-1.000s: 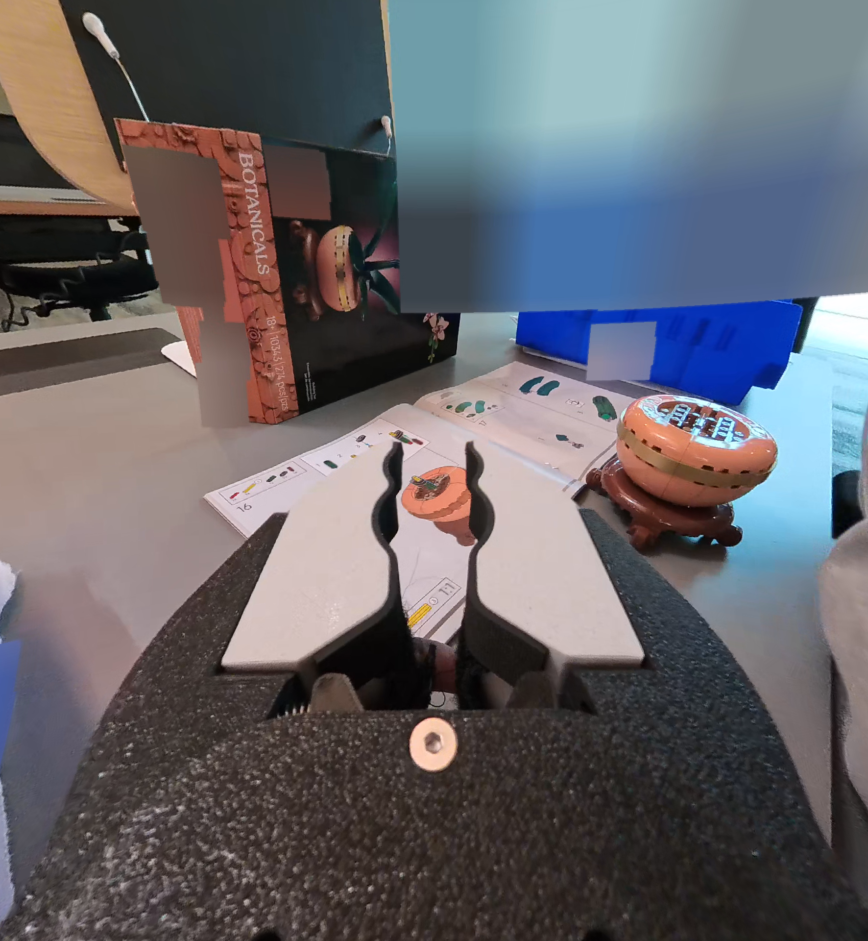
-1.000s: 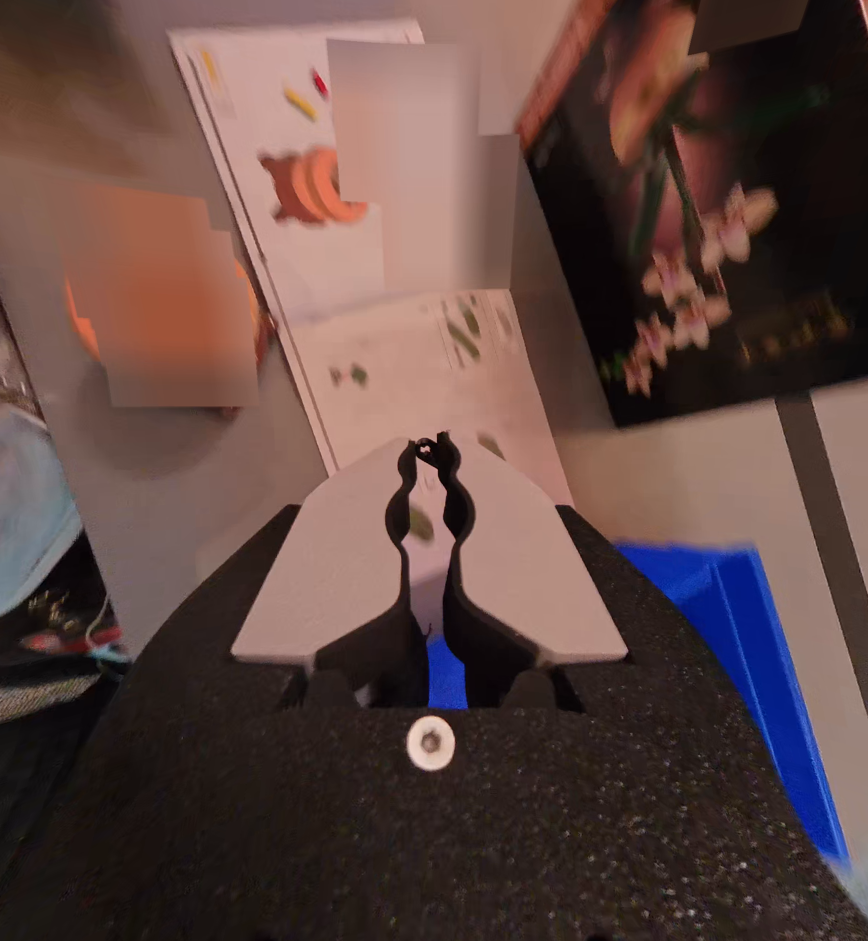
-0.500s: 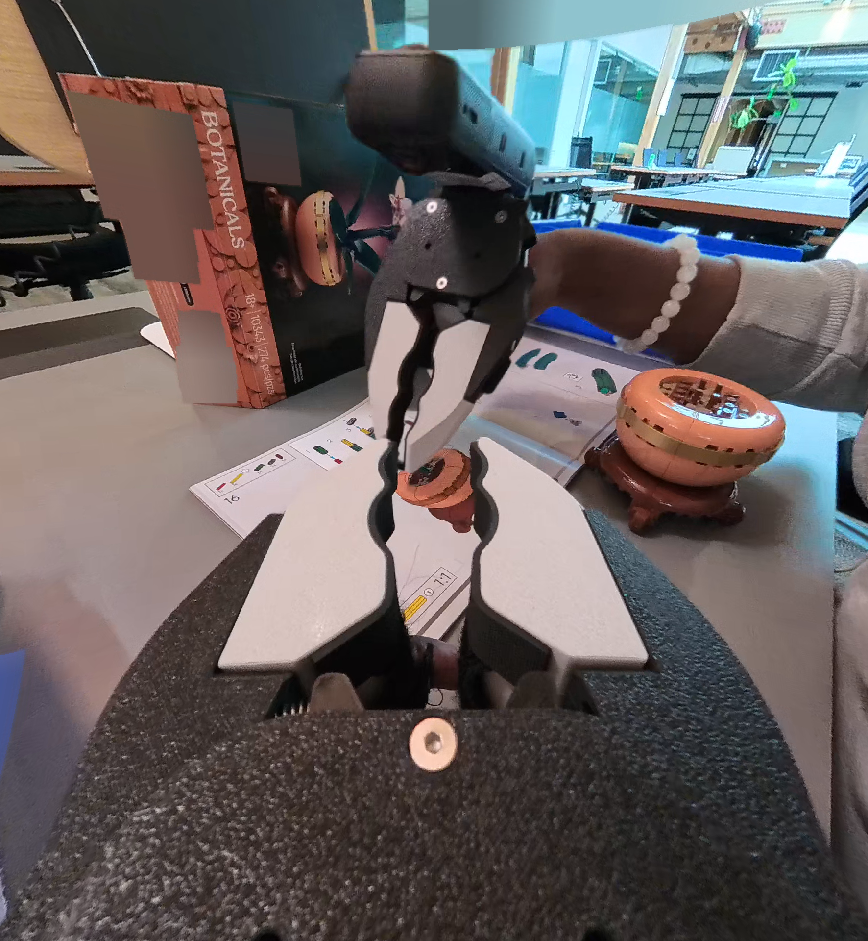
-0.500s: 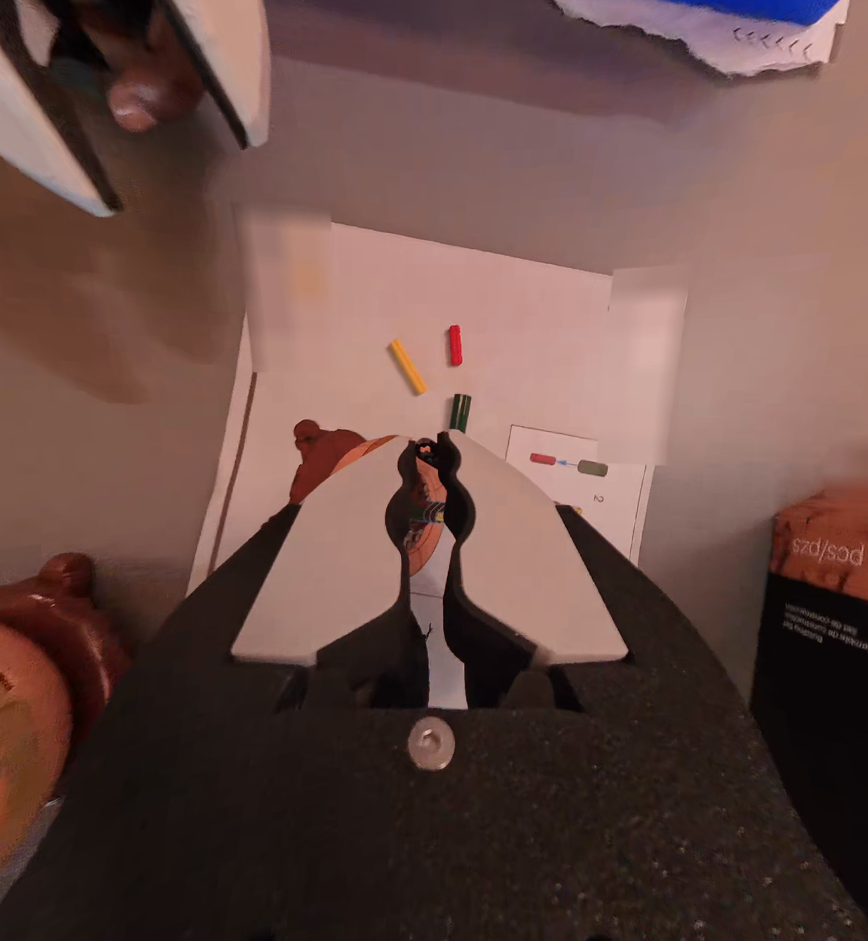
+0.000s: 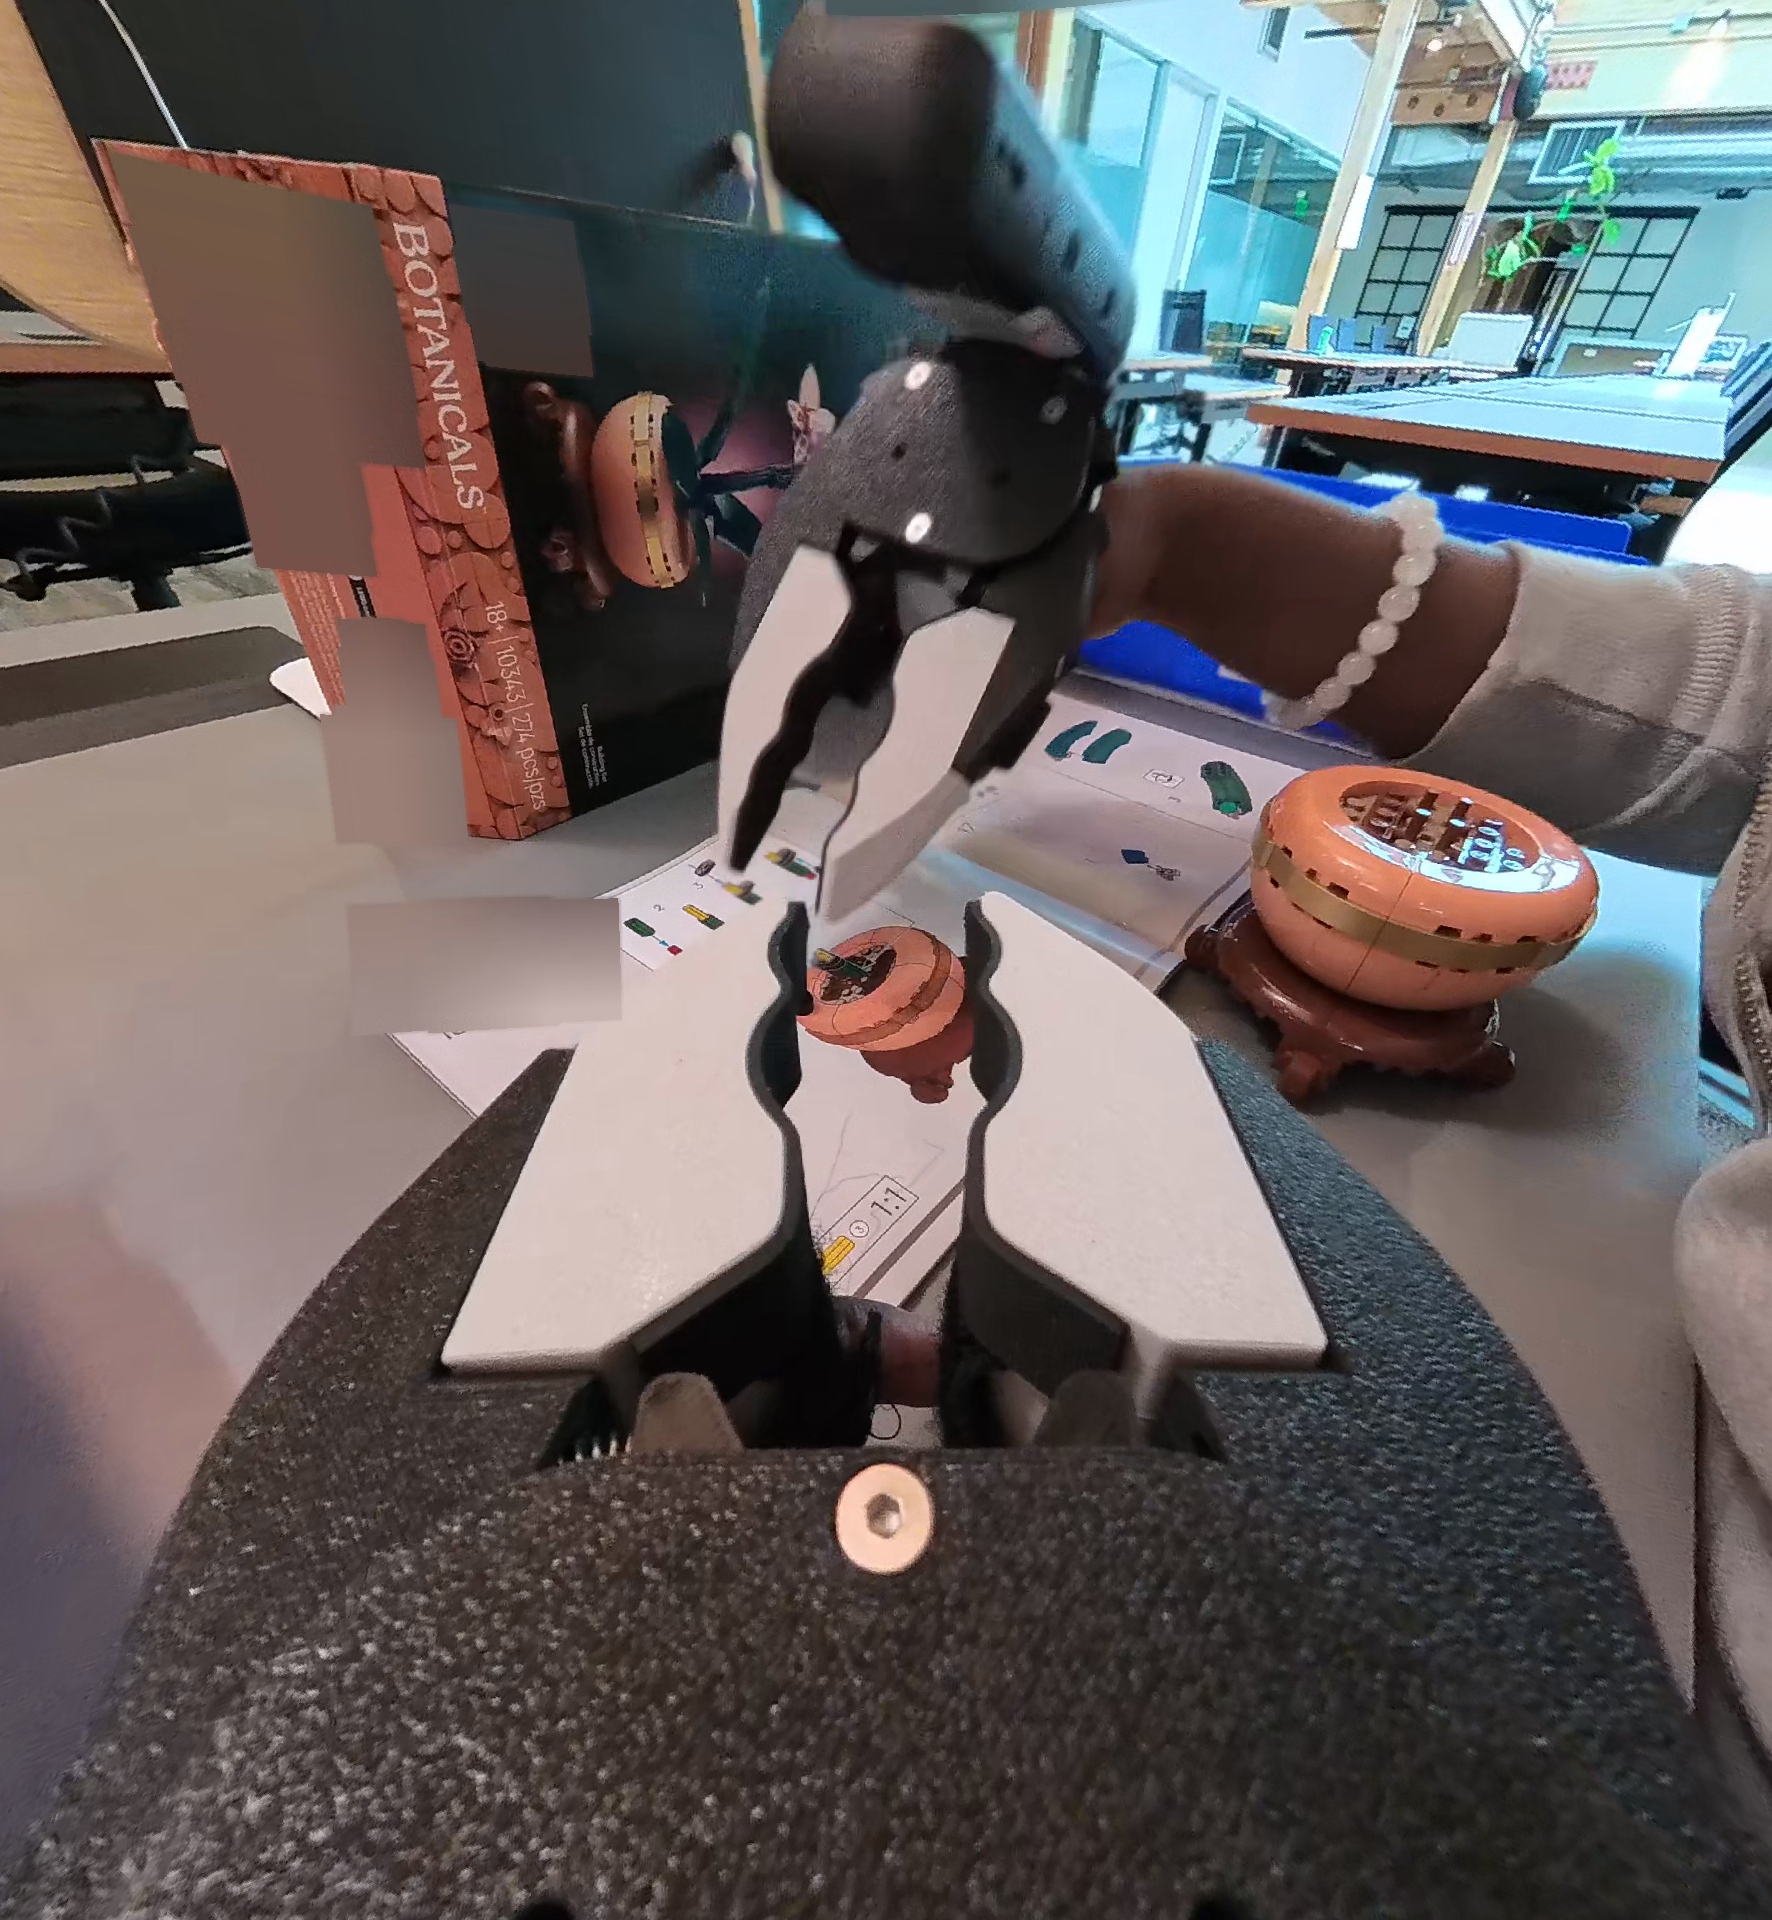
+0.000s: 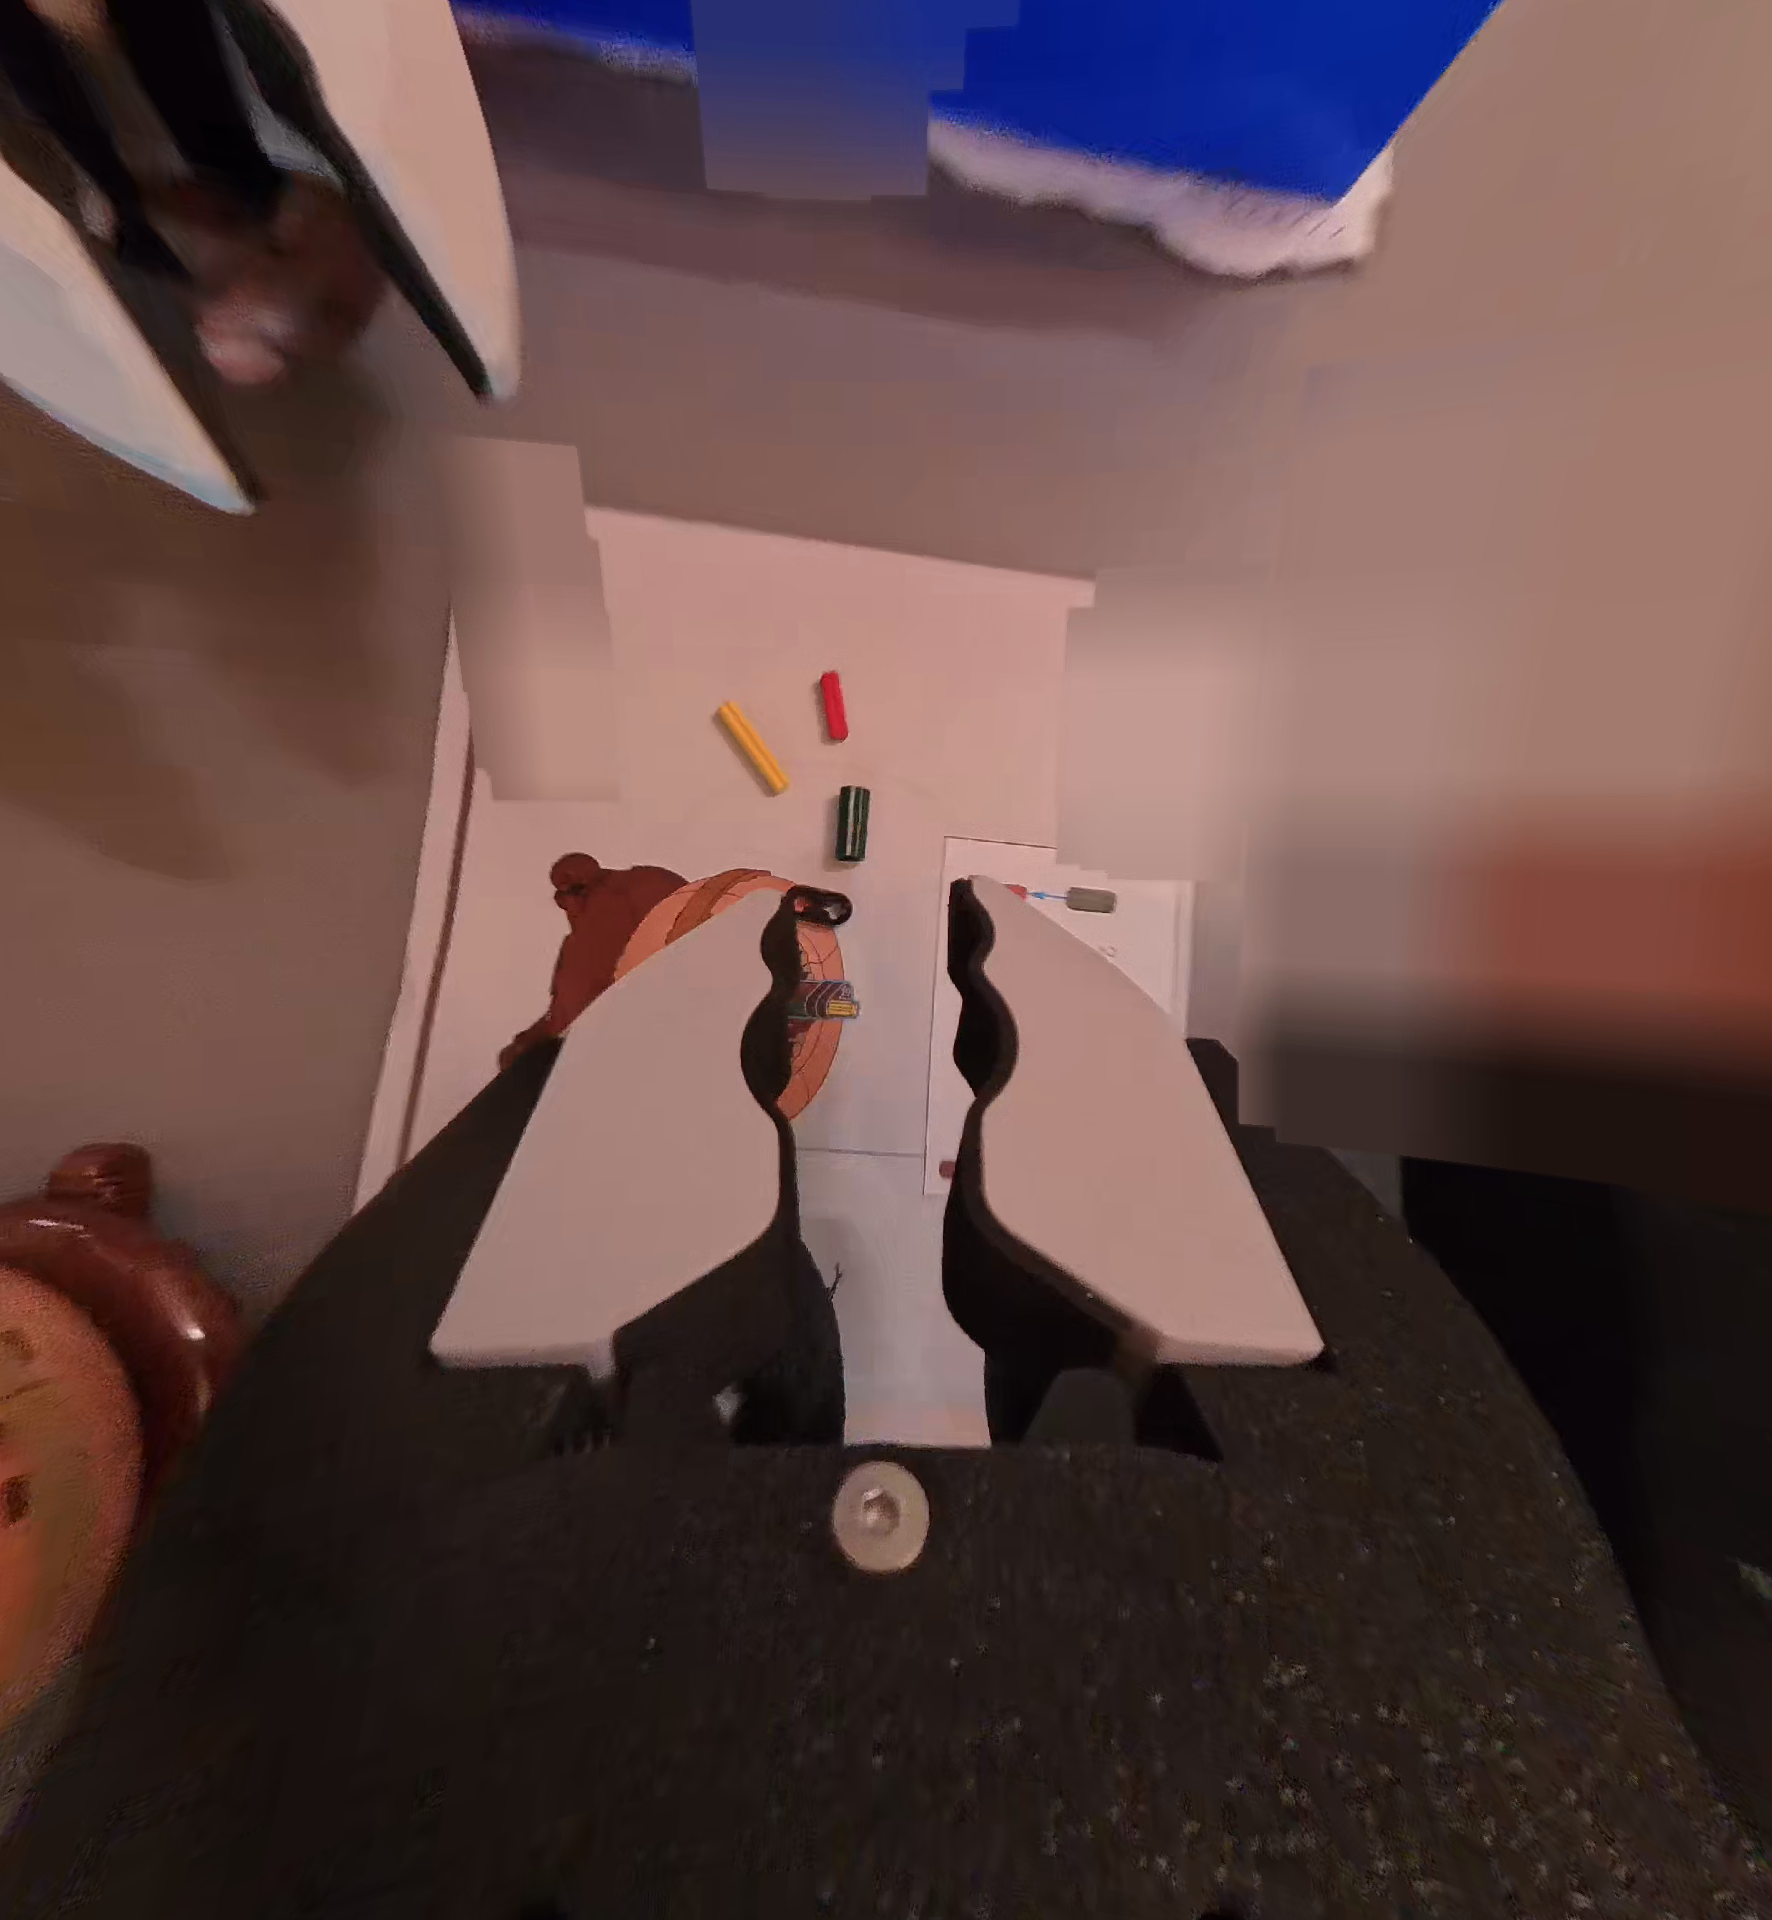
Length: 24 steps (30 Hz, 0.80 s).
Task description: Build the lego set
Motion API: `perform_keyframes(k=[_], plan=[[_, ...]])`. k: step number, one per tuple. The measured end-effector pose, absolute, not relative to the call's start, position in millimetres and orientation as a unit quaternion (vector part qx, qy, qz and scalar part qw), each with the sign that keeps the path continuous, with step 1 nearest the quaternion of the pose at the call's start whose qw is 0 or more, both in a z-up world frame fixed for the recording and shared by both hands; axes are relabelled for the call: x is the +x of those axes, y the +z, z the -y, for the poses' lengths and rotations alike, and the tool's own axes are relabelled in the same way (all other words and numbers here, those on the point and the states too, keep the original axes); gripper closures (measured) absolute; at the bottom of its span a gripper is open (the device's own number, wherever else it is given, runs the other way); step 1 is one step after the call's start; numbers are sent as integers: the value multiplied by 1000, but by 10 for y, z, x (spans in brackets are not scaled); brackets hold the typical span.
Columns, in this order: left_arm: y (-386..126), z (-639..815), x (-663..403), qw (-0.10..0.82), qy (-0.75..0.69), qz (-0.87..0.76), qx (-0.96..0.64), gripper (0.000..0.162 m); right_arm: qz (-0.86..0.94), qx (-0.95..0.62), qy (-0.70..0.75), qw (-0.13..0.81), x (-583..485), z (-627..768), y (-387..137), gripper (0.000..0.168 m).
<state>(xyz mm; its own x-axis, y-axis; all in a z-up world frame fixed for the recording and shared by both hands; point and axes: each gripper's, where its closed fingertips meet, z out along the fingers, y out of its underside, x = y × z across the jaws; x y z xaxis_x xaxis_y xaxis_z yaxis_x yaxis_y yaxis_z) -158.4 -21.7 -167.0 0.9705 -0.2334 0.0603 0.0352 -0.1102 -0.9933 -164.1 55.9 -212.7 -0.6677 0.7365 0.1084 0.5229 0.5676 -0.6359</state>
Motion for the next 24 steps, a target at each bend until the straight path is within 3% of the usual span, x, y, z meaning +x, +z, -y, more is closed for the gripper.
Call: perform_keyframes(k=[5, 9, 15, 24], plan=[[-1714, 201, -1578, 654, -80, -69, -749, 134, 745, -417, 418, 312, -1289, -734, -1333, 144], [-1745, 182, -1579, 645, -76, -70, -757, 134, 663, -469, 442, 382, -650, -948, -1012, 145], [-1809, 146, -1553, 623, -88, -75, -773, 135, 602, -531, 347, 485, 580, -1338, -705, 156], [-1835, 122, -1614, 618, -68, -56, -781, 137, 534, -658, 184, 497, 2252, -1978, -883, 168]])
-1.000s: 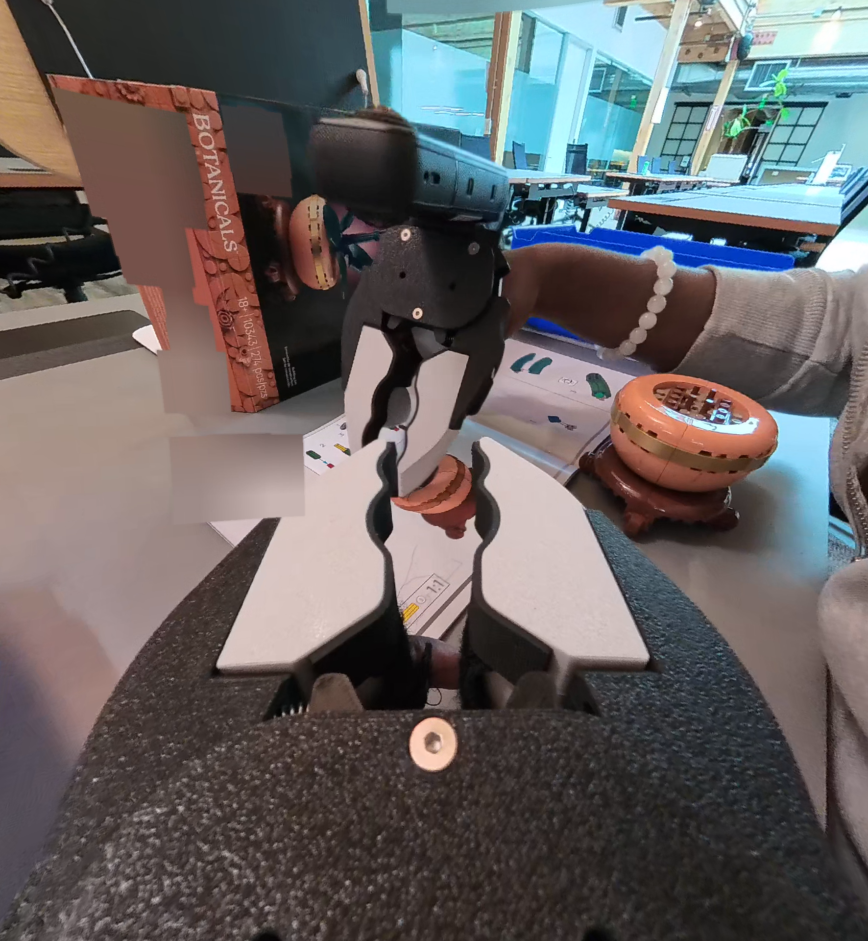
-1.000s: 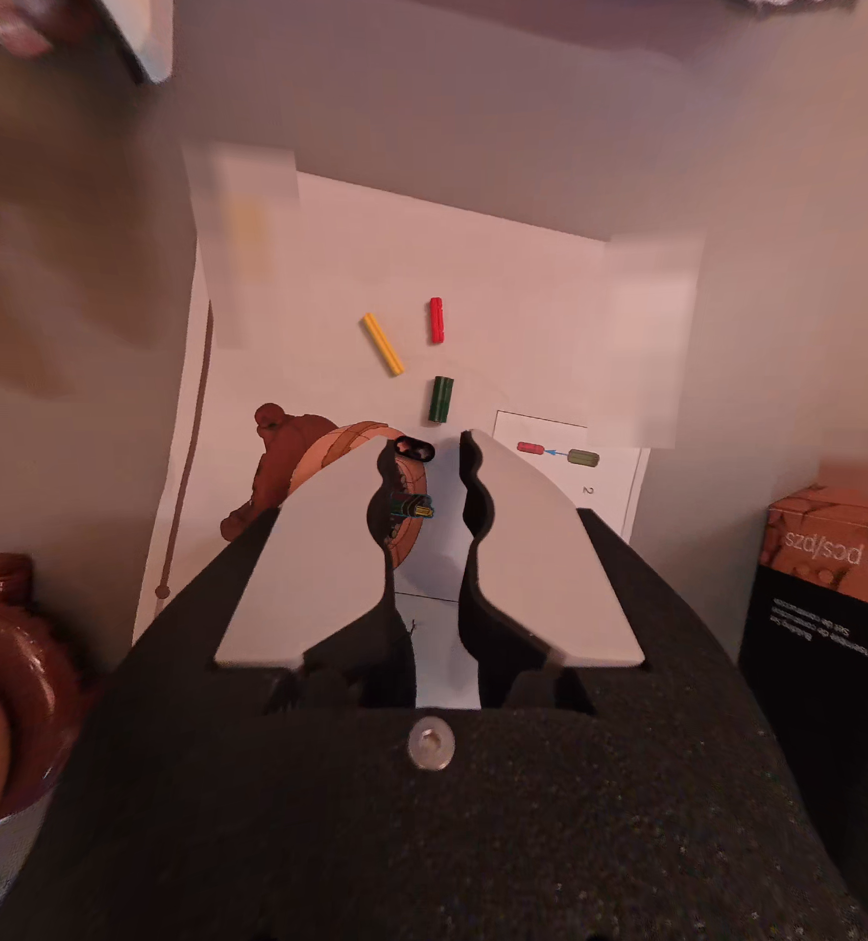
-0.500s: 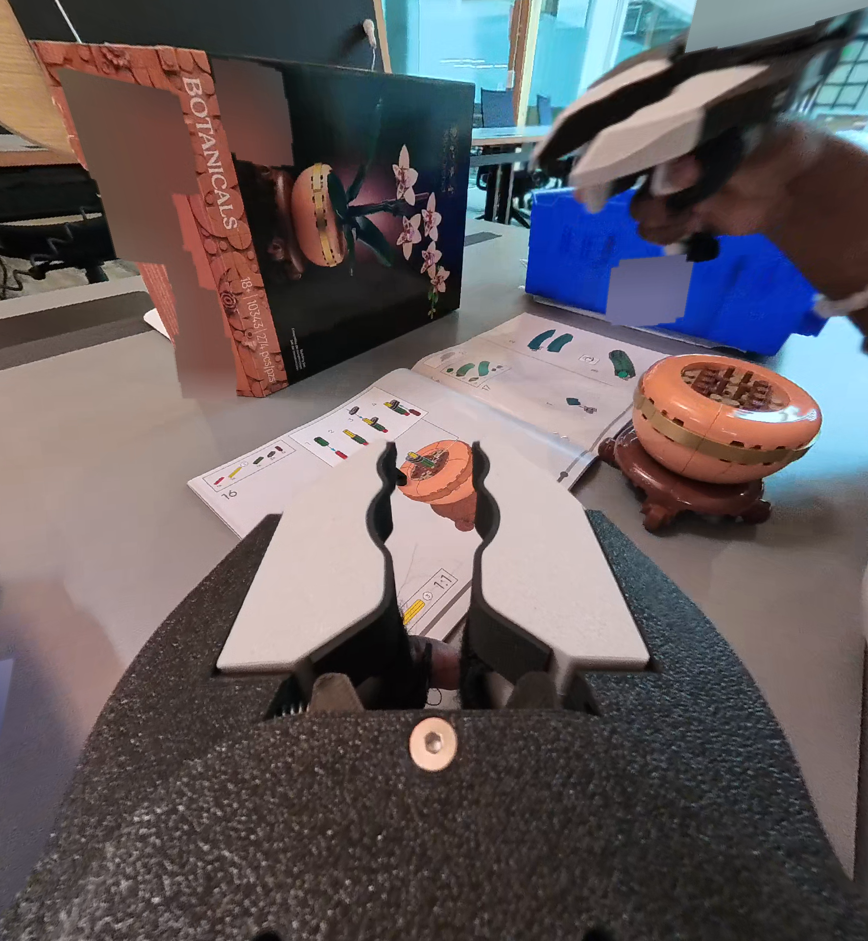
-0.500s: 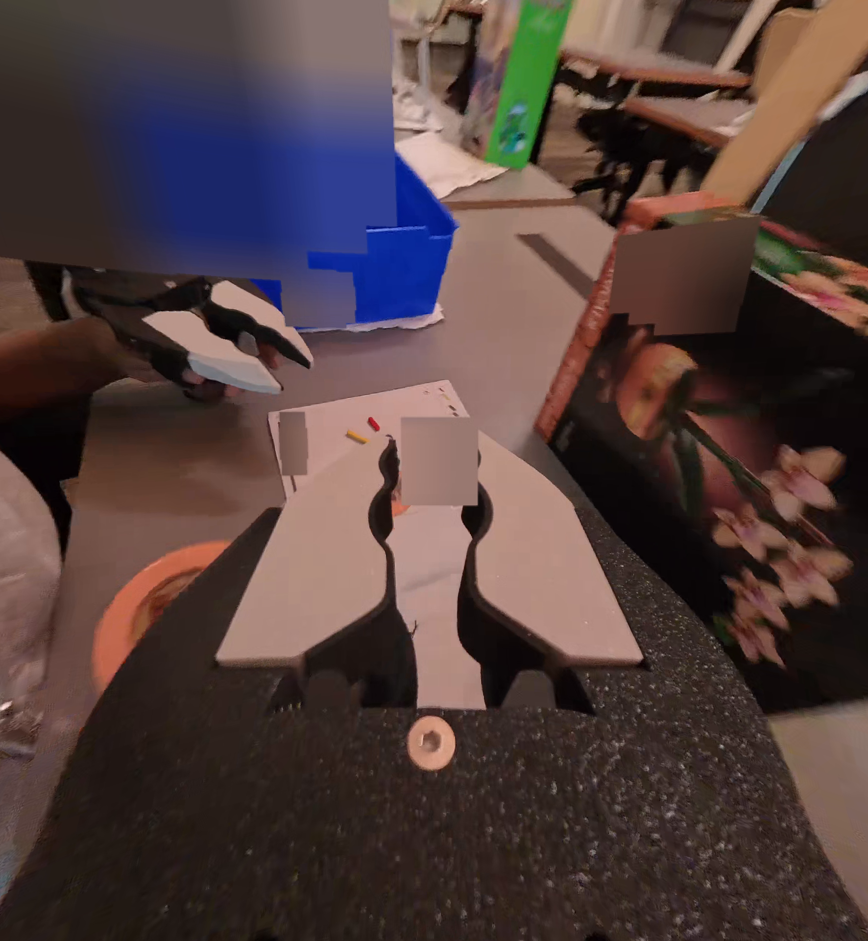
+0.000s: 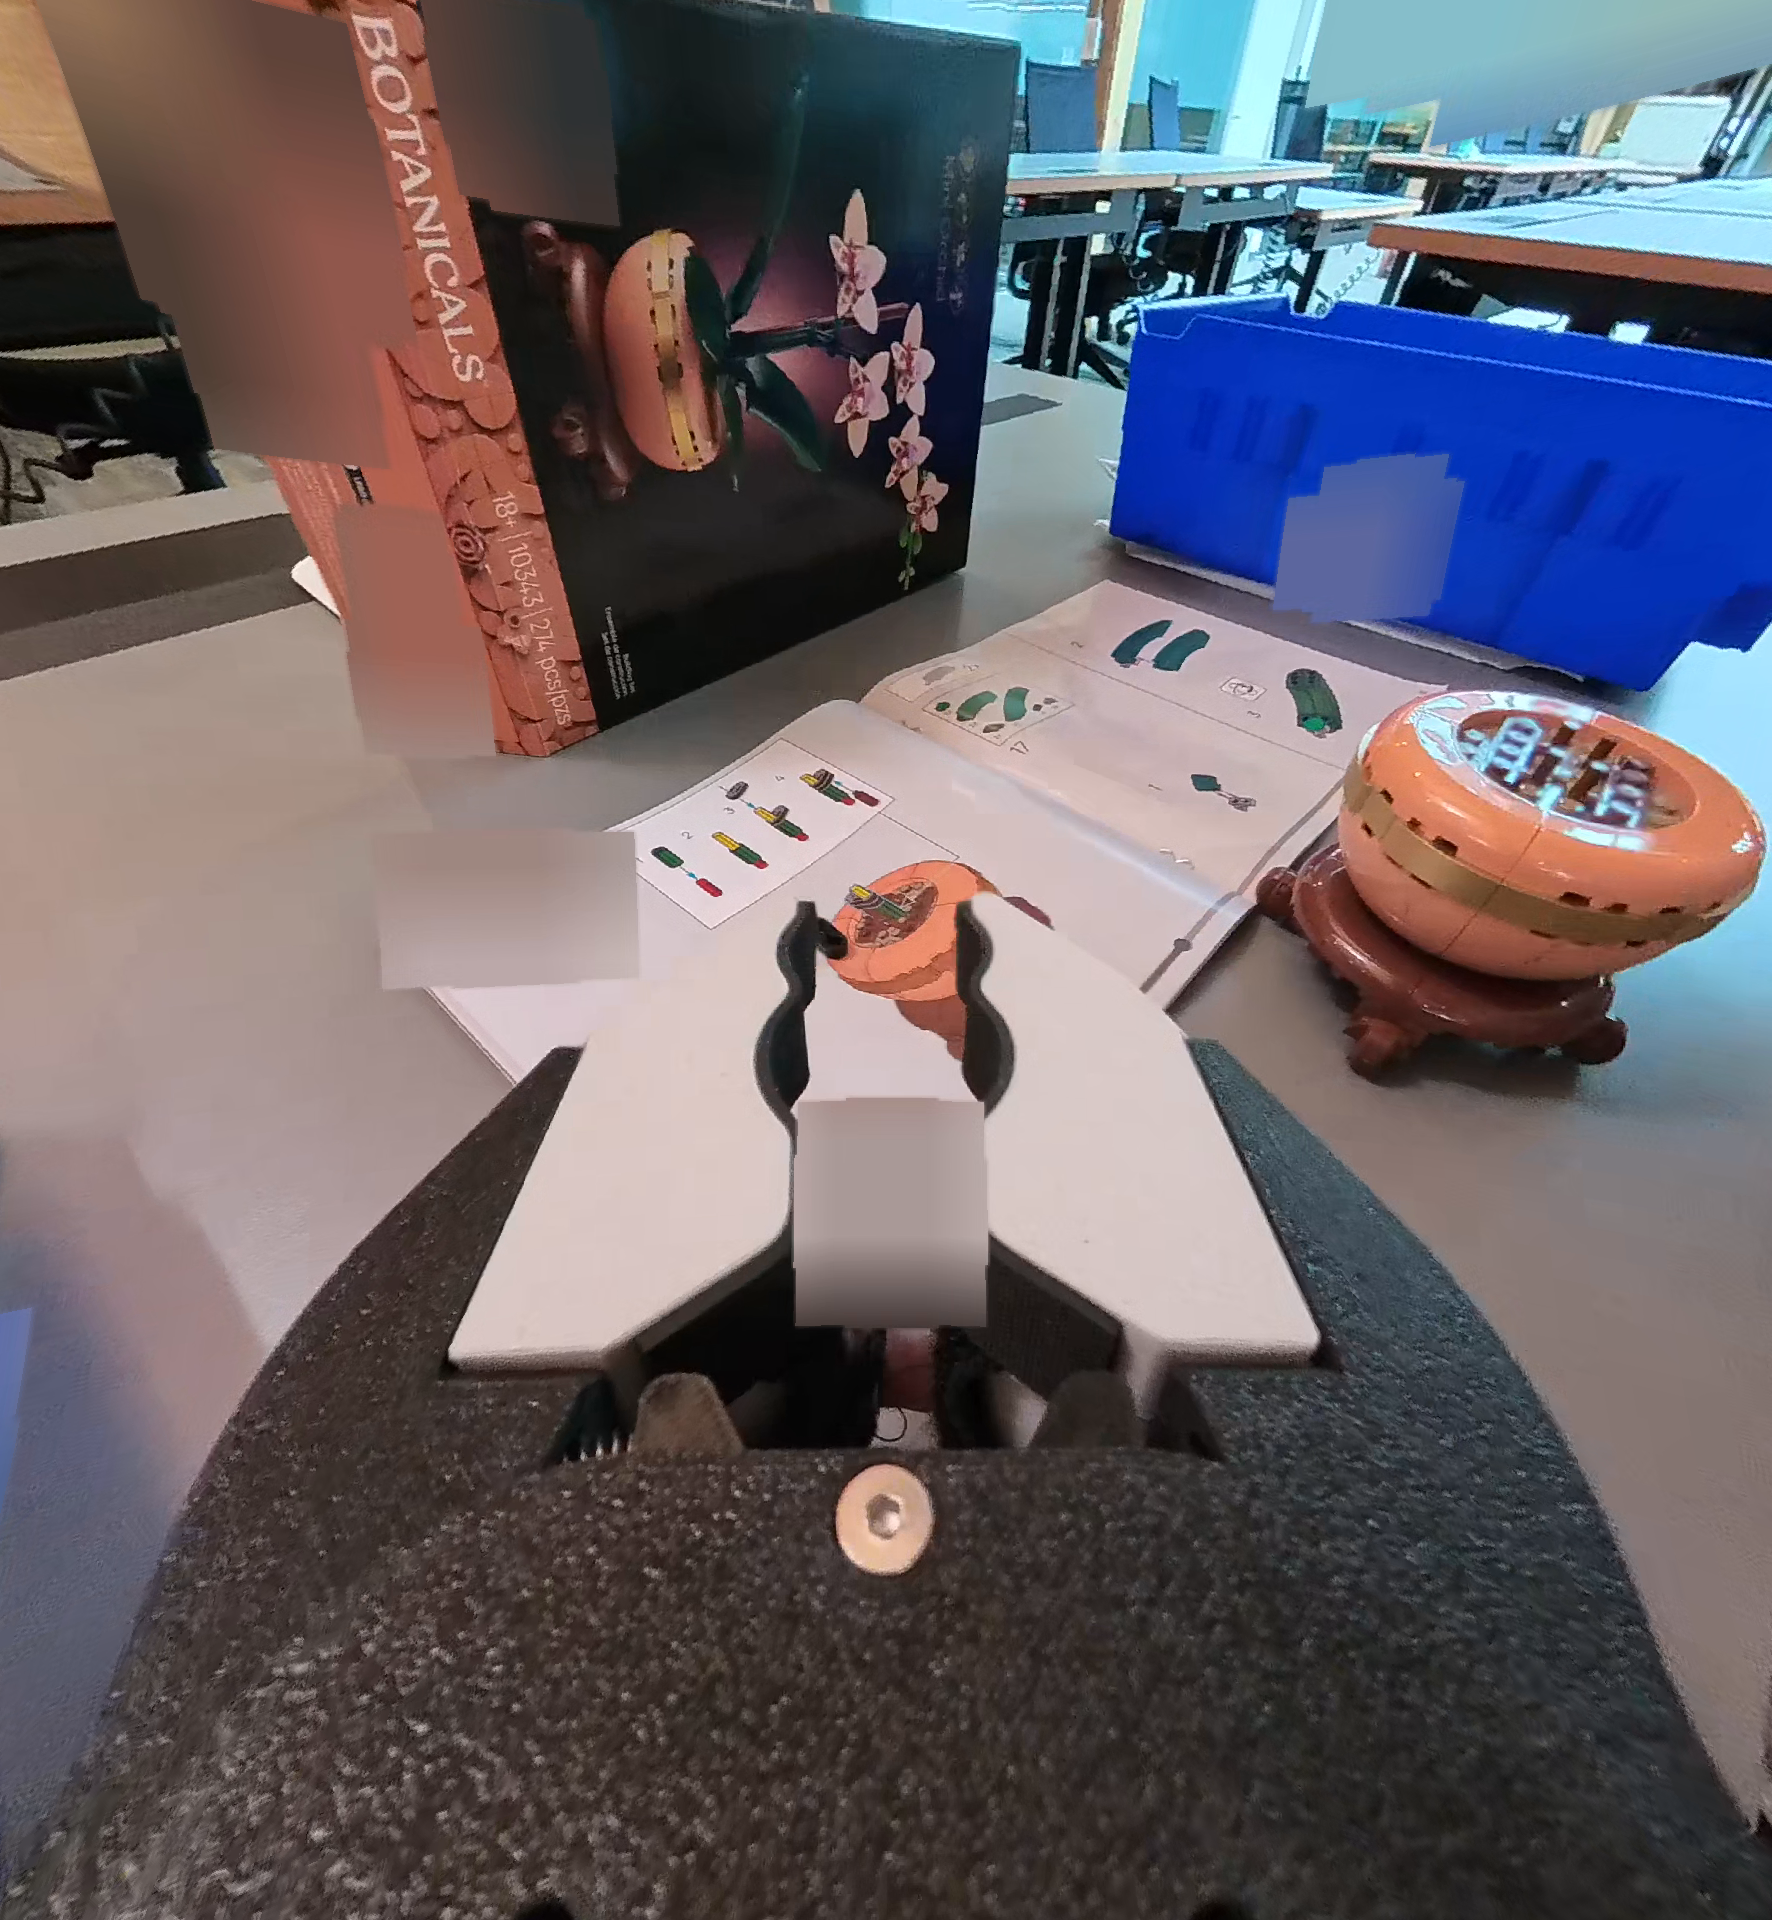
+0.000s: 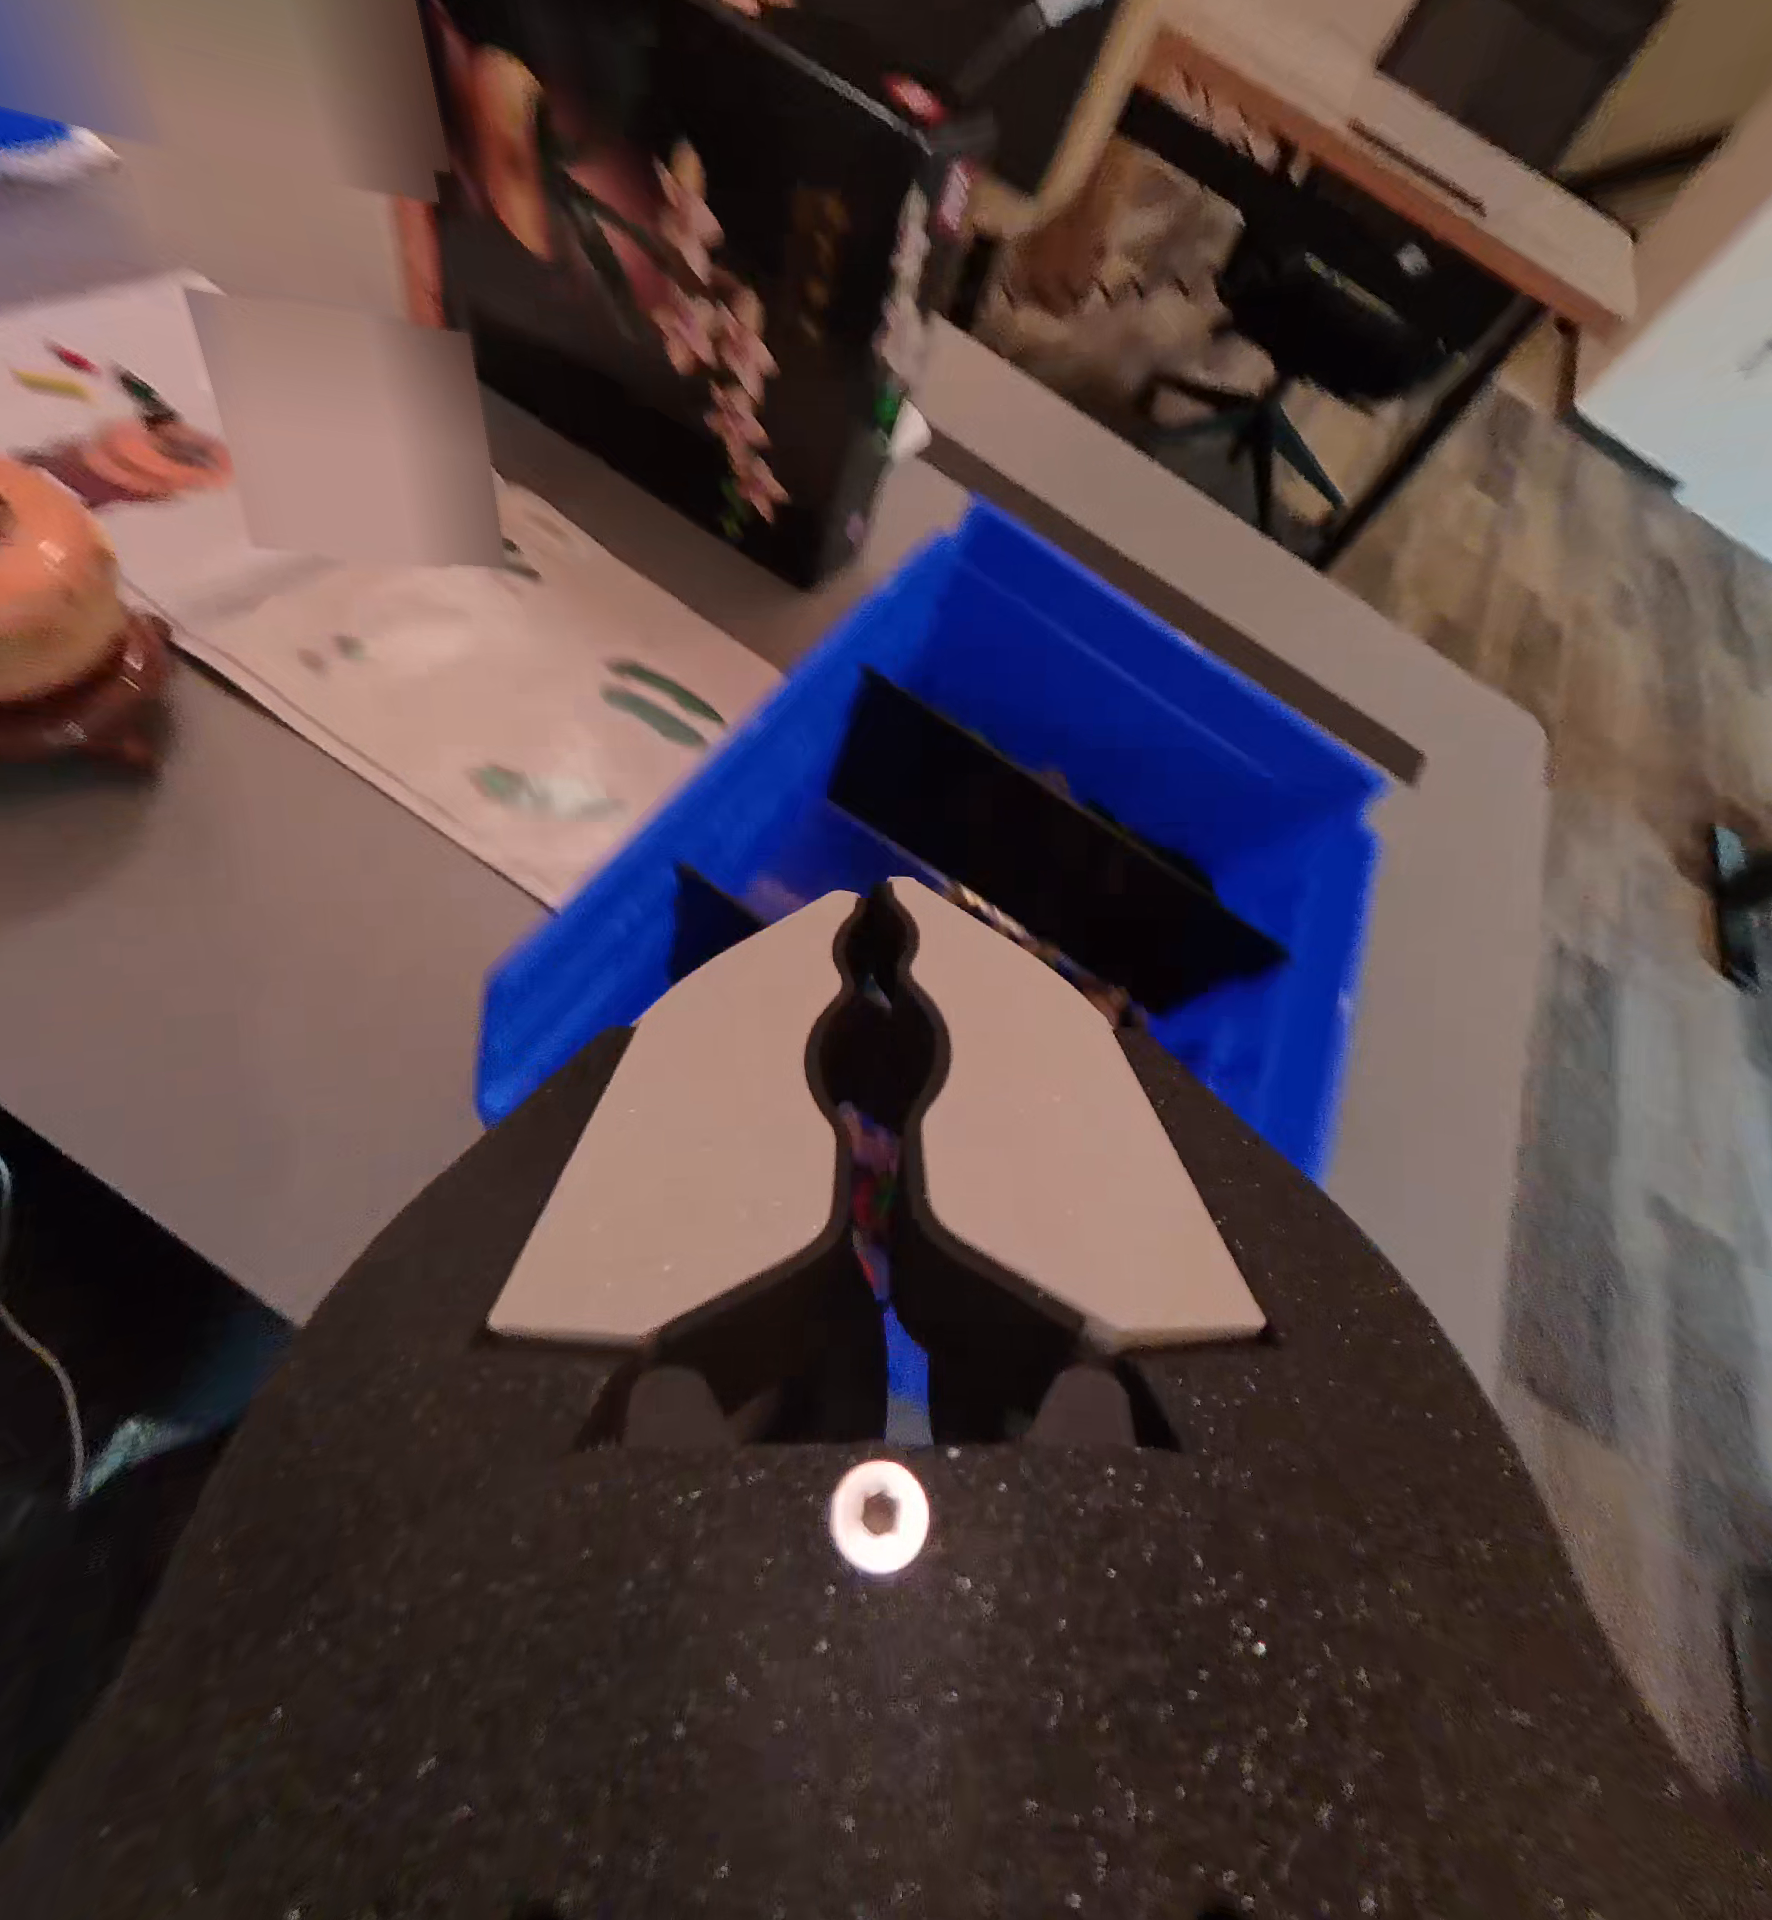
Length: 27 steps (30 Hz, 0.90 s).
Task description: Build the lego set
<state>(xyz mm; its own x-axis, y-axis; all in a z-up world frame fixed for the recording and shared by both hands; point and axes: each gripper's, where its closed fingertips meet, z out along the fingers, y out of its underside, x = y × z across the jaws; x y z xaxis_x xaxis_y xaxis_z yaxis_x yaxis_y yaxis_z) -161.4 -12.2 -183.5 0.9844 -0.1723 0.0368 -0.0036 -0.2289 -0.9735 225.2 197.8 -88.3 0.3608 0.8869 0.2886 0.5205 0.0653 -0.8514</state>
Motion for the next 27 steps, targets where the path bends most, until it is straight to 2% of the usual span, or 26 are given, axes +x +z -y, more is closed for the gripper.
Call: perform_keyframes(k=[4, 8, 27], plan=[[-1807, 129, -1659, 627, -64, -40, -775, 142, 489, -695, 137, 508, 2888, -2137, -899, 168], [-1792, 134, -1700, 632, -68, -25, -772, 143, 476, -725, 129, 481, 3209, -2176, -1136, 168], [-1844, 113, -1691, 617, -53, -28, -785, 140, 568, -741, 120, 339, 3135, -2249, -1807, 164]])
